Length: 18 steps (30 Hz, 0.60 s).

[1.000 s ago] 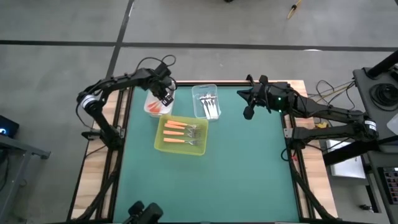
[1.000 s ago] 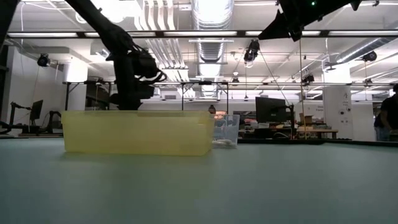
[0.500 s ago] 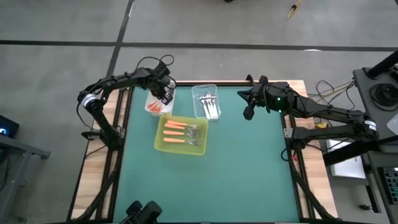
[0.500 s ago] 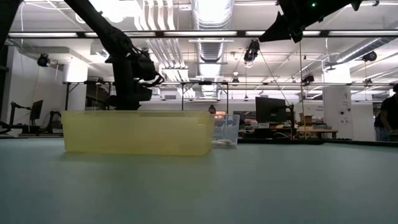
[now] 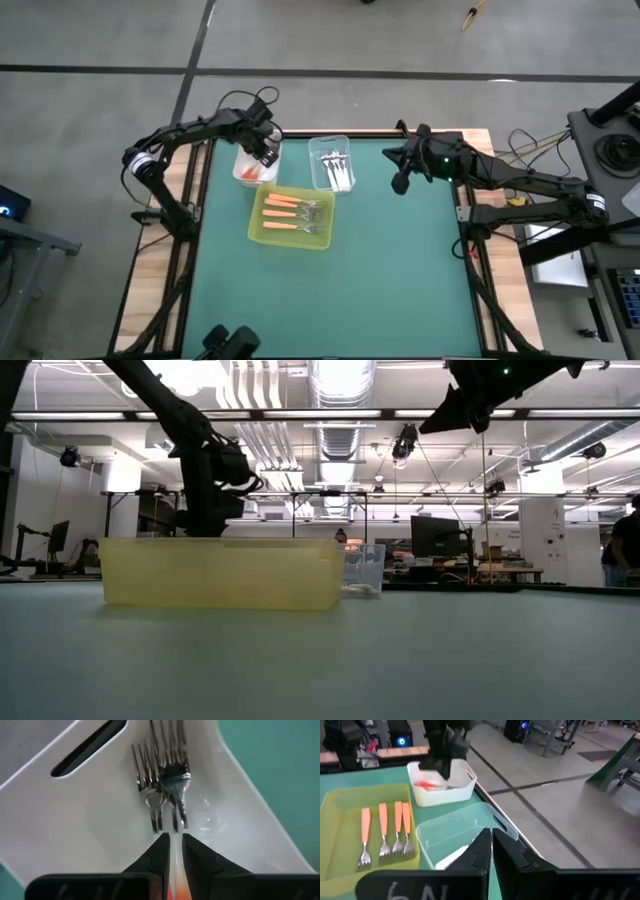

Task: Sort silverware by color (type)
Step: Adjust the yellow forks in the yellow bin

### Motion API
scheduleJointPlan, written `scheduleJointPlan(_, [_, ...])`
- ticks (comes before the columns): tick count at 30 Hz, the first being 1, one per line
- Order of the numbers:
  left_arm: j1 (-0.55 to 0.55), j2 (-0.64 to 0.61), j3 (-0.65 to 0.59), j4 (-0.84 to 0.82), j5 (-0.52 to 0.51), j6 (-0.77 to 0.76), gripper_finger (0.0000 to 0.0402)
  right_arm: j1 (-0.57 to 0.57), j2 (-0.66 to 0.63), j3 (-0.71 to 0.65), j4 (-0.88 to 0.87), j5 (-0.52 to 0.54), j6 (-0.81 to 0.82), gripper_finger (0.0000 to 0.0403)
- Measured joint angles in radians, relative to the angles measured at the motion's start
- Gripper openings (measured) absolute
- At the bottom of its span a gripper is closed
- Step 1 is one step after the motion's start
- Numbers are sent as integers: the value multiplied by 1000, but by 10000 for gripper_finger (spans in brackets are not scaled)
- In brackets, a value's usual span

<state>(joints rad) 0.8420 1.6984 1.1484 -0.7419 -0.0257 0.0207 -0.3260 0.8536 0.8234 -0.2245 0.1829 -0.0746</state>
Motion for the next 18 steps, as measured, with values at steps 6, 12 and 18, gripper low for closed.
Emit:
scheduleJointPlan(6, [-47,-81,-2,-3,16,-32,35,0,0,-34,-17,-41,-15,9])
scheduleJointPlan(12, [-163,-210,-19,36,17,-69,35,1,0,-63,-8,-157,-6,9])
scheduleJointPlan(18, [-298,-334,-81,131,13,-103,35,3,0,-85,-1,-193,10,9])
